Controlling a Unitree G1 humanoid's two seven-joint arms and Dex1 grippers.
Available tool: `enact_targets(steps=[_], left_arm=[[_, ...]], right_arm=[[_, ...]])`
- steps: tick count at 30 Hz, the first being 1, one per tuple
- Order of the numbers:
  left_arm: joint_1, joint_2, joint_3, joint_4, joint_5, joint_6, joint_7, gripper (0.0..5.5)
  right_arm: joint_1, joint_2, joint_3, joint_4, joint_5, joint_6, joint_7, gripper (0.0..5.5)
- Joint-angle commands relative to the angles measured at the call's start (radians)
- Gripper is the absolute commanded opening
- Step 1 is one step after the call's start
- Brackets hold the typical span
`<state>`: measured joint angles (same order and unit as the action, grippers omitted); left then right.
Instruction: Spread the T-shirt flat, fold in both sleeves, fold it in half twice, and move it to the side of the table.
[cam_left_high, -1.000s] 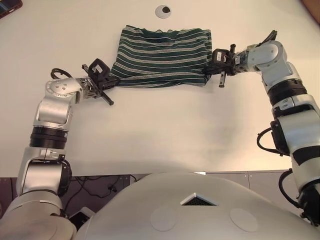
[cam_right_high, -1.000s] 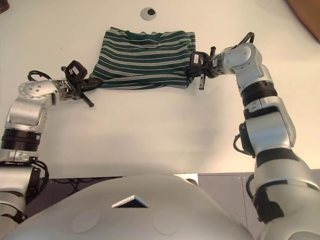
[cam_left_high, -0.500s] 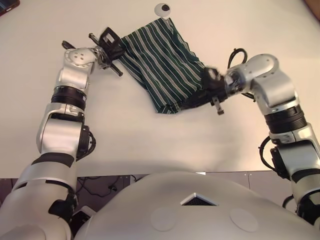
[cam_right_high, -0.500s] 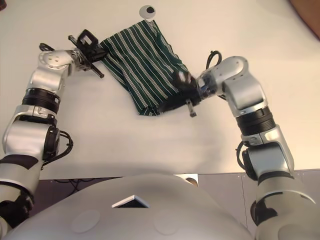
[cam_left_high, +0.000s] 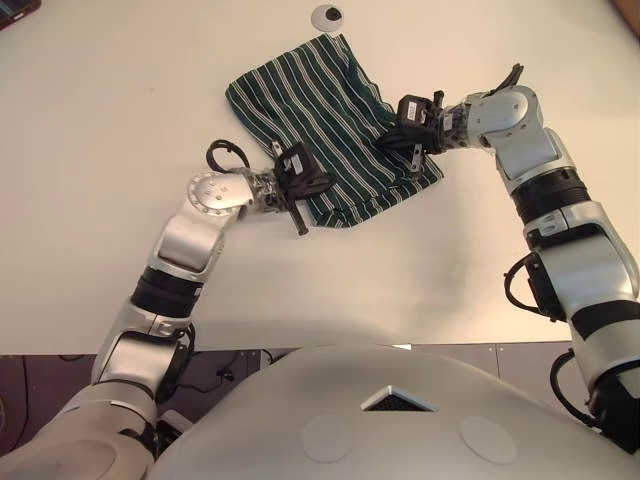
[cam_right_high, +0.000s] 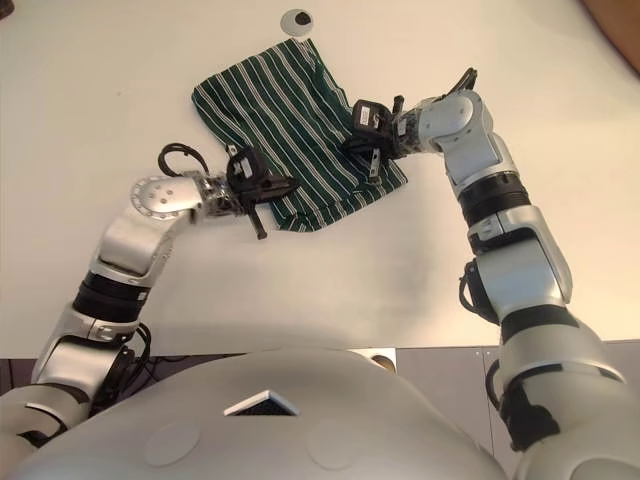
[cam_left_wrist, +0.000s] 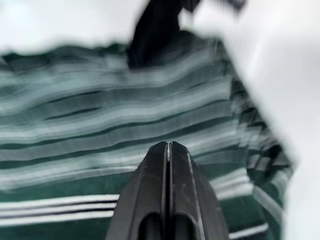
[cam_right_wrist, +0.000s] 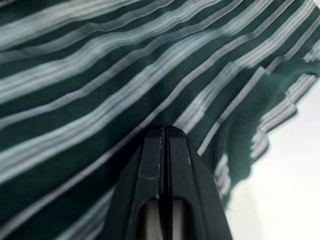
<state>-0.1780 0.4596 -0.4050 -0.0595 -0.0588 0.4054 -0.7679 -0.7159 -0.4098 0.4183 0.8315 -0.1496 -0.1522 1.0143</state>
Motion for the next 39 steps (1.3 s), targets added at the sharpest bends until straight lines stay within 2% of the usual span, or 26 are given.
enact_targets(steps=[1,6,9,12,13,14,17,20,22,25,26,27,29,33,39], left_arm=[[0.026,0.111,-0.095,0.046,0.137,0.015,-0.031,0.02],[0.07,0.294,-0.085,0.004,0.153,0.016,-0.143,0.02],[0.101,0.367,-0.035,-0.025,0.127,0.013,-0.17,0.02],[0.135,0.374,0.008,-0.08,0.077,0.024,-0.175,0.02],[0.144,0.358,0.04,-0.097,0.049,0.029,-0.164,0.0],[0.15,0.34,0.082,-0.116,0.021,0.017,-0.143,0.2],[0.163,0.301,0.241,-0.19,-0.086,0.012,-0.093,0.52],[0.228,0.311,0.398,-0.246,-0.164,0.025,-0.072,1.01],[0.315,0.349,0.448,-0.258,-0.137,-0.011,-0.066,1.35],[0.522,0.439,0.417,-0.261,0.039,-0.173,-0.045,1.51],[0.558,0.446,0.401,-0.25,0.078,-0.215,-0.035,1.51],[0.574,0.443,0.391,-0.236,0.103,-0.243,-0.024,1.51],[0.558,0.42,0.366,-0.208,0.139,-0.294,0.002,1.51],[0.481,0.4,0.271,-0.153,0.279,-0.445,0.062,1.51],[0.39,0.418,0.199,-0.11,0.359,-0.559,0.033,1.51]], right_arm=[[-0.011,-0.048,0.068,0.054,-0.102,-0.095,0.038,0.0],[0.117,-0.137,0.112,-0.12,-0.046,-0.095,0.321,0.0],[0.202,-0.101,0.092,-0.274,0.035,0.01,0.342,0.0],[0.246,-0.082,0.081,-0.35,0.05,0.08,0.28,0.0],[0.251,-0.078,0.067,-0.368,0.064,0.105,0.263,0.15],[0.253,-0.074,0.041,-0.39,0.087,0.129,0.244,0.32],[0.244,-0.073,-0.1,-0.45,0.195,0.198,0.176,0.73],[0.284,-0.164,-0.2,-0.497,0.262,0.215,0.199,1.27],[0.345,-0.24,-0.228,-0.532,0.262,0.162,0.232,1.66],[0.486,-0.344,-0.236,-0.626,0.26,0.049,0.293,2.08],[0.522,-0.355,-0.233,-0.641,0.258,0.012,0.296,2.31],[0.544,-0.353,-0.229,-0.645,0.251,-0.021,0.288,2.31],[0.576,-0.333,-0.215,-0.648,0.23,-0.095,0.254,2.31],[0.618,-0.297,-0.157,-0.621,0.128,-0.369,0.16,2.31],[0.616,-0.274,-0.107,-0.625,0.095,-0.489,0.101,2.31]])
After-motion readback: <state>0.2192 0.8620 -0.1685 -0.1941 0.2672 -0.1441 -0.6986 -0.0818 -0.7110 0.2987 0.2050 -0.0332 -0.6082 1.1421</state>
